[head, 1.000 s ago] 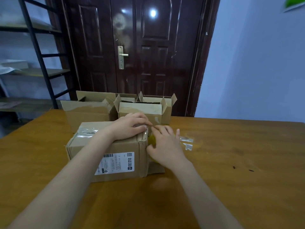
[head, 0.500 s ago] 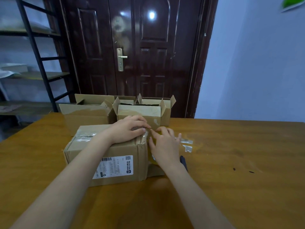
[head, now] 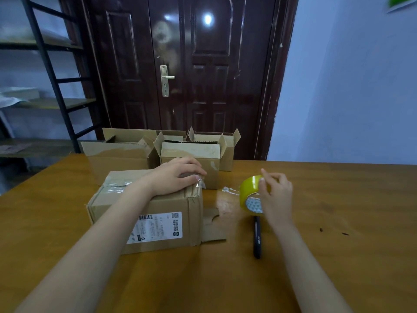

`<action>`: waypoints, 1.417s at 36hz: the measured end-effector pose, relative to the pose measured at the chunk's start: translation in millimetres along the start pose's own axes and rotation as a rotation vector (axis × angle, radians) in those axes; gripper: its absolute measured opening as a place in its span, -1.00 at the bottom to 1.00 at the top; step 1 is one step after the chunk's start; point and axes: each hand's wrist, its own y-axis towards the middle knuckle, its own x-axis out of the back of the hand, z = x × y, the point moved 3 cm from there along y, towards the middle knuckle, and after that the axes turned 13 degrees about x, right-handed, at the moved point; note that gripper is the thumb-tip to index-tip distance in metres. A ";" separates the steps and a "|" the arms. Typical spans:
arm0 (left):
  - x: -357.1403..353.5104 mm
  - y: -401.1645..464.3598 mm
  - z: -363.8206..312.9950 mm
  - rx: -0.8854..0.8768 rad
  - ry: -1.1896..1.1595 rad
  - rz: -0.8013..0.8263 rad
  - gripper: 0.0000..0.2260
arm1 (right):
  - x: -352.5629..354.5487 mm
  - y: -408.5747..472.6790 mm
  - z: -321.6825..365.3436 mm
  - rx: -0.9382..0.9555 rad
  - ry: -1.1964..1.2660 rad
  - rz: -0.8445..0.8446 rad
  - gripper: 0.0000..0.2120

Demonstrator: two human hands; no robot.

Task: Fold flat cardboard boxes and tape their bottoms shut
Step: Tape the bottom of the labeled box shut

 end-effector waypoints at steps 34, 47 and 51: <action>8.0 -5.8 -8.5 -0.167 -0.002 -0.127 -0.79 | 12.9 -54.7 -48.6 -0.044 -0.077 0.211 -0.75; -1.9 -4.1 -19.2 -0.014 0.116 0.127 -0.77 | 22.0 -45.5 -28.1 0.040 -0.195 0.059 -0.78; -3.4 -4.9 -23.0 -0.011 0.091 0.089 -0.75 | 14.0 -36.3 -0.5 0.192 -0.087 -0.059 -0.84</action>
